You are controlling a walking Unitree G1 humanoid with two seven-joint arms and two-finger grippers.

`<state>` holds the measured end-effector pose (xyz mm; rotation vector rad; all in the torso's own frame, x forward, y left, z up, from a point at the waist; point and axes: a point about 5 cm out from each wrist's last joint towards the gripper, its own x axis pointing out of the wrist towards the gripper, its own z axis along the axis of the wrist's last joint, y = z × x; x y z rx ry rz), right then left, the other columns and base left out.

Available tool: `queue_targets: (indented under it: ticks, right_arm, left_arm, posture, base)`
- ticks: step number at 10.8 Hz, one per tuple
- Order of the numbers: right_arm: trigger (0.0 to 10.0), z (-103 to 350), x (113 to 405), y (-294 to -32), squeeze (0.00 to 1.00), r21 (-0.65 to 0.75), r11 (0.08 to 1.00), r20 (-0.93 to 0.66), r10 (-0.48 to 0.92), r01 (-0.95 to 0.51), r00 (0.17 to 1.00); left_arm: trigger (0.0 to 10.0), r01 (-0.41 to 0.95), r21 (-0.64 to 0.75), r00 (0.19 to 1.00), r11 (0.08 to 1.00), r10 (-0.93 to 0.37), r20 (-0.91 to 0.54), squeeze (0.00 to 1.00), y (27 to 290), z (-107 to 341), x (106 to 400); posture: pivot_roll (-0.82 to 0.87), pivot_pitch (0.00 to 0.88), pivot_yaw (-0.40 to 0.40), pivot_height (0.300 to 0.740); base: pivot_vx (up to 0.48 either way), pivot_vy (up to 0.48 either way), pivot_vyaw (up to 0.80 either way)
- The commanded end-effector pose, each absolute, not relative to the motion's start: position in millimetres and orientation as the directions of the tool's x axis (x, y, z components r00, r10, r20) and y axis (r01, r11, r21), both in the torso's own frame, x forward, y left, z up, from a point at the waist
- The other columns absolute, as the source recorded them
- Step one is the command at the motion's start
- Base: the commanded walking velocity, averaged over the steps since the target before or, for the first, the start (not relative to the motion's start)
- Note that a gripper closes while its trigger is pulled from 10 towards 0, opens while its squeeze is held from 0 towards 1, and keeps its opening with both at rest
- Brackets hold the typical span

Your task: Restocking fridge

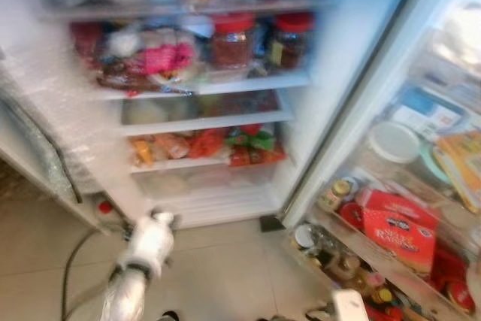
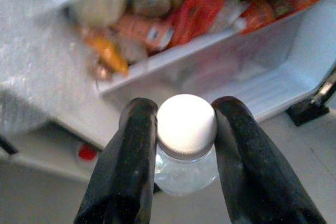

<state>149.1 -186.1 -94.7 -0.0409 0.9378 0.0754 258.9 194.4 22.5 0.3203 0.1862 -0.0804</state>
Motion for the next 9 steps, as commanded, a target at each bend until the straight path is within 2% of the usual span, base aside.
queue_targets:
  ticks: [1,6,9]
  right_arm:
    - [10.0,-100.4,134.6,-187.1,0.0,0.005,0.996,-0.837,0.051,-0.085,0.545]
    - [10.0,-100.3,134.7,-186.8,0.0,0.007,0.995,-0.838,0.058,-0.097,0.543]
    - [10.0,-100.1,135.1,-187.9,0.0,0.005,0.994,-0.838,0.062,-0.106,0.542]
  left_arm:
    - [10.0,0.112,0.282,0.985,0.953,-0.07,-0.155,0.0,192.2,29.5,267.4]
    - [10.0,0.076,0.206,0.997,0.976,-0.069,-0.042,0.0,209.0,52.2,247.1]
    - [10.0,0.131,0.273,0.991,0.953,-0.127,-0.033,0.0,213.3,66.0,240.9]
  posture:
    - [-0.12,0.205,-0.055,0.74]
    - [-0.12,0.211,-0.06,0.74]
    - [-0.11,0.207,-0.062,0.74]
  base:
    - [0.0,0.0,0.0]
    - [0.0,0.0,0.0]
    - [0.0,0.0,0.0]
